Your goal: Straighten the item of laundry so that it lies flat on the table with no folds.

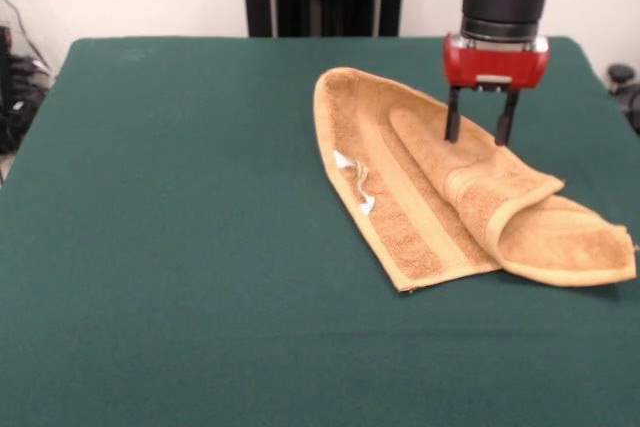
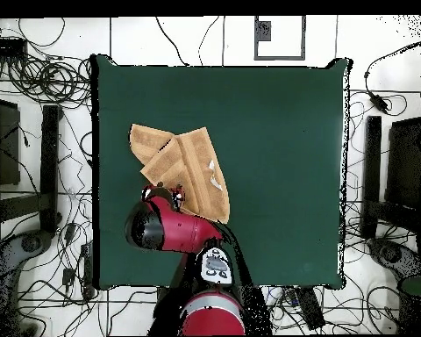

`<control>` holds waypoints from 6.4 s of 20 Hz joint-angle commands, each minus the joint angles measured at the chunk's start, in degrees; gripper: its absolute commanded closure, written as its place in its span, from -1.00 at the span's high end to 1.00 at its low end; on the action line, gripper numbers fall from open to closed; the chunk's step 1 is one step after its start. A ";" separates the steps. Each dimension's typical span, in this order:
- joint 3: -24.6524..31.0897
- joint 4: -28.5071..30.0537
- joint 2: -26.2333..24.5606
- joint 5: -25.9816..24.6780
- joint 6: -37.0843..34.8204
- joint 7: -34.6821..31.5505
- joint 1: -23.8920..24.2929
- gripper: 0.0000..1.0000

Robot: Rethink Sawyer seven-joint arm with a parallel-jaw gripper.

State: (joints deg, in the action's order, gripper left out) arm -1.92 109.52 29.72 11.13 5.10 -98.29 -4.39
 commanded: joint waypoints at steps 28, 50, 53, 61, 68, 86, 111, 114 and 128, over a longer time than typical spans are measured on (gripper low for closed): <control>-0.35 1.83 -10.77 -3.28 2.53 -8.76 -5.05 1.00; 3.38 7.49 0.35 -5.69 -3.07 -12.34 -2.67 1.00; 2.48 7.76 4.46 -4.29 -7.84 -11.92 -4.07 1.00; 1.86 9.00 7.41 -2.42 -10.34 -13.54 -6.46 1.00; 2.36 5.36 -0.31 -4.74 -3.43 -11.35 -3.05 1.00; 3.09 4.64 -4.15 -6.47 1.29 -10.58 -1.15 1.00; 2.13 6.80 1.36 1.84 -4.67 -15.78 -8.51 1.00; 1.61 6.86 3.51 3.09 -7.62 -15.45 -9.28 1.00; 3.41 8.29 9.00 -0.39 -14.07 -8.84 -0.58 1.00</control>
State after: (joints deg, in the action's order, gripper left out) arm -2.16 115.89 38.44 10.58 -4.58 -98.30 -9.02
